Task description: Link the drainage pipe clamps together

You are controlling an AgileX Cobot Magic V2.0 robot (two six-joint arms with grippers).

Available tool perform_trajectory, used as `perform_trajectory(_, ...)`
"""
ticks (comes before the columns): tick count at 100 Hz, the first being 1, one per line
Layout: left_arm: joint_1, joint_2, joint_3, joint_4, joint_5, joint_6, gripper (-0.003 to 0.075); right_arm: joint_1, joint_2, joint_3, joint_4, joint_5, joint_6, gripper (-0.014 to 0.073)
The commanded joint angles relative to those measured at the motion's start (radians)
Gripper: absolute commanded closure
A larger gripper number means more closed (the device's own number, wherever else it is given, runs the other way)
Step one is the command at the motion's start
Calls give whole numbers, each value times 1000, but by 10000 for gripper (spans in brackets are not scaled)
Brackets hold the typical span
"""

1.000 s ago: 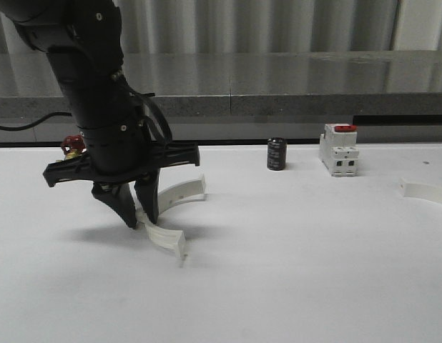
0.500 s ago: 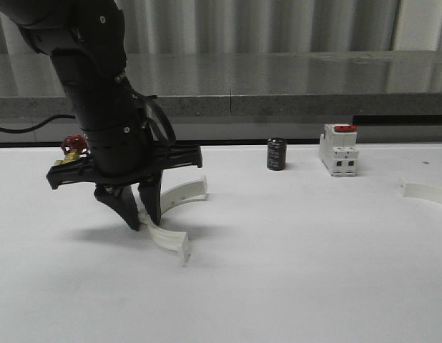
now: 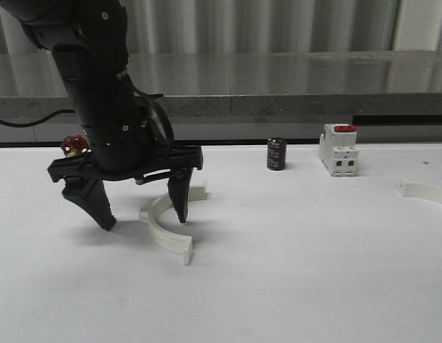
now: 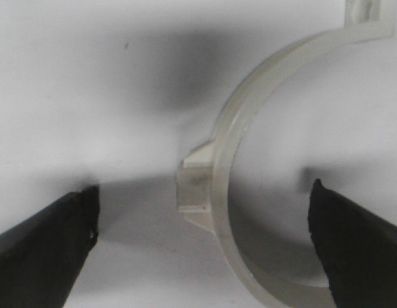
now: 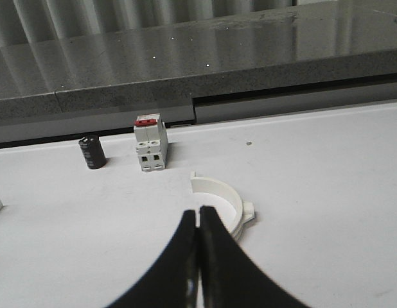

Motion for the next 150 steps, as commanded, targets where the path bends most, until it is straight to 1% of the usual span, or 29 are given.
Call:
perform_trajectory(1,-3,-106,-31,1,-21,28,59,-7,-20,-15,-14,-79,-2,662)
perform_trajectory(13,4,-195,-31,4,-42,90,59,-7,-20,-15,-14,-79,-2,662)
perform_trajectory(25,37,-286,-31,25,-47,133,59,-7,-20,-15,-14,-79,-2,662)
perform_trajectory(39,101,-392,-27,28,-53,206,59,-7,-20,-15,-14,-79,-2,662)
perform_trajectory(53,188,-492,1,37,-72,262,59,-7,-20,-15,-14,-79,-2,662)
perform_trajectory(74,356,-651,142,46,-164,293,59,-7,-20,-15,-14,-79,-2,662)
perform_trajectory(86,445,-748,259,46,-183,294,59,-7,-20,-15,-14,-79,-2,662)
perform_trajectory(93,478,-809,337,45,-213,298,59,-7,-20,-15,-14,-79,-2,662)
perform_trajectory(104,486,-922,448,18,-260,298,59,-7,-20,-15,-14,-79,-2,662)
perform_trajectory(128,430,-1192,673,28,-302,317,59,-7,-20,-15,-14,-79,-2,662)
perform_trajectory(150,424,-1432,804,45,-300,318,60,-7,-20,-15,-14,-80,-2,662)
